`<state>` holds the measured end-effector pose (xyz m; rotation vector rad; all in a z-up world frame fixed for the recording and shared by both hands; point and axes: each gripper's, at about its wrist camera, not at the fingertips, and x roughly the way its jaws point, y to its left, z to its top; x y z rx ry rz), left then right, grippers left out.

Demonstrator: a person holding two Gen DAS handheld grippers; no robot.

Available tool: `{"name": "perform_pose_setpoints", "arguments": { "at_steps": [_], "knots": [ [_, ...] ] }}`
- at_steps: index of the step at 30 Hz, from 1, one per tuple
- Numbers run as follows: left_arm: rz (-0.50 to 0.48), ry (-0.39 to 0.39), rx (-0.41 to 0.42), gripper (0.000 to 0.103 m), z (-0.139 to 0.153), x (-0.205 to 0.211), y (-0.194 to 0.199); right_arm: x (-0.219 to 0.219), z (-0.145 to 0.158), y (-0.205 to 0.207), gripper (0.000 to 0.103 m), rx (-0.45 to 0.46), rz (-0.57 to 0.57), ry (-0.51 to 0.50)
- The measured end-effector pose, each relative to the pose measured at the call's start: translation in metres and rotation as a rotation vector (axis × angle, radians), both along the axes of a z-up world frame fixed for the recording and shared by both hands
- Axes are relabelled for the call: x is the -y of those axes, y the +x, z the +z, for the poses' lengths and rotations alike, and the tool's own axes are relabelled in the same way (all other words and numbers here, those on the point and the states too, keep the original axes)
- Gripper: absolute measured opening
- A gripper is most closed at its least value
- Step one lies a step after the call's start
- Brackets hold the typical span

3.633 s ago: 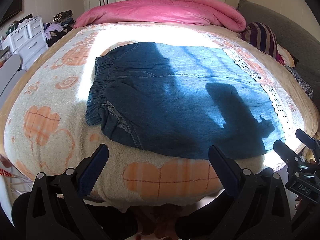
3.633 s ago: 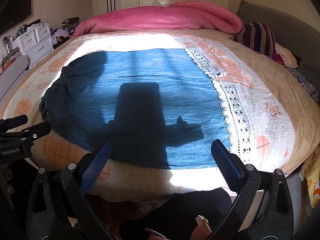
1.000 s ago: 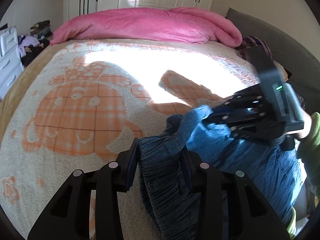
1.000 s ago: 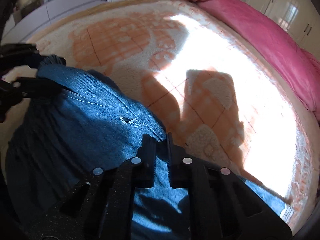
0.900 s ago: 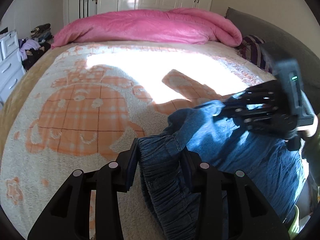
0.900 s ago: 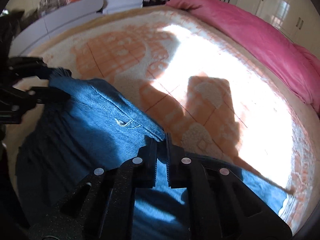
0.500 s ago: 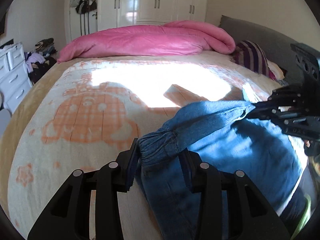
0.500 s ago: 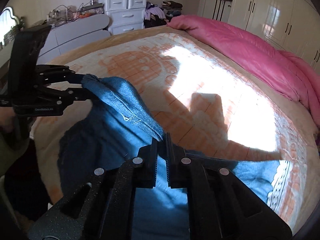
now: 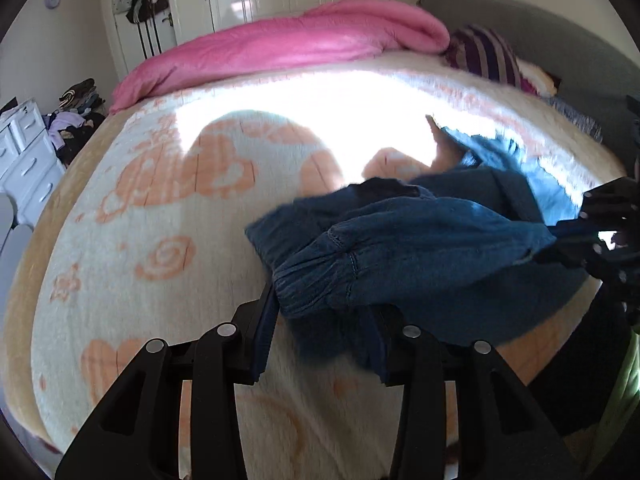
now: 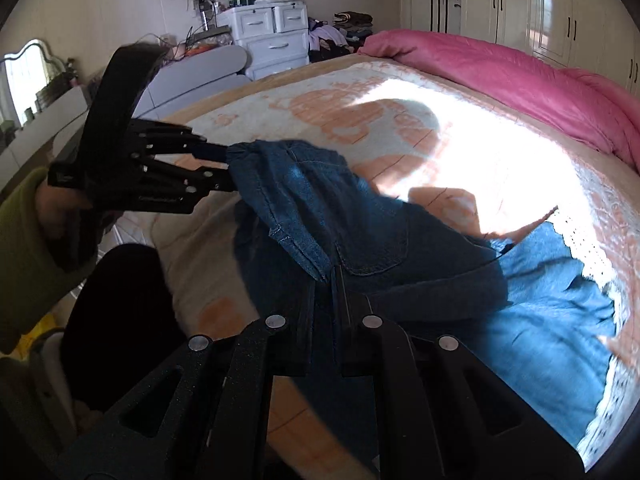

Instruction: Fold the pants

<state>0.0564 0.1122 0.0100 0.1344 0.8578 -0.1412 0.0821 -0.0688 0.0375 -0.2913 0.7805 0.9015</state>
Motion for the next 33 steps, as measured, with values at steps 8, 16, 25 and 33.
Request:
{"name": "perform_pose_setpoints", "arguments": {
  "at_steps": [8, 16, 25, 33],
  "knots": [
    [0.021, 0.021, -0.104, 0.042, -0.016, -0.015, -0.011, -0.011, -0.039, -0.017, 0.003, -0.053, -0.032, -0.009],
    [0.042, -0.12, -0.008, 0.042, 0.026, -0.021, -0.037, -0.012, -0.051, -0.019, 0.006, -0.077, -0.017, 0.0],
    [-0.042, 0.002, -0.082, 0.042, -0.022, 0.04, 0.016, 0.006, -0.032, -0.026, 0.025, -0.108, -0.046, 0.054],
    [-0.045, -0.025, -0.066, 0.042, -0.032, 0.035, 0.009, 0.001, -0.027, 0.003, 0.041, -0.105, -0.158, 0.044]
  ]
}}
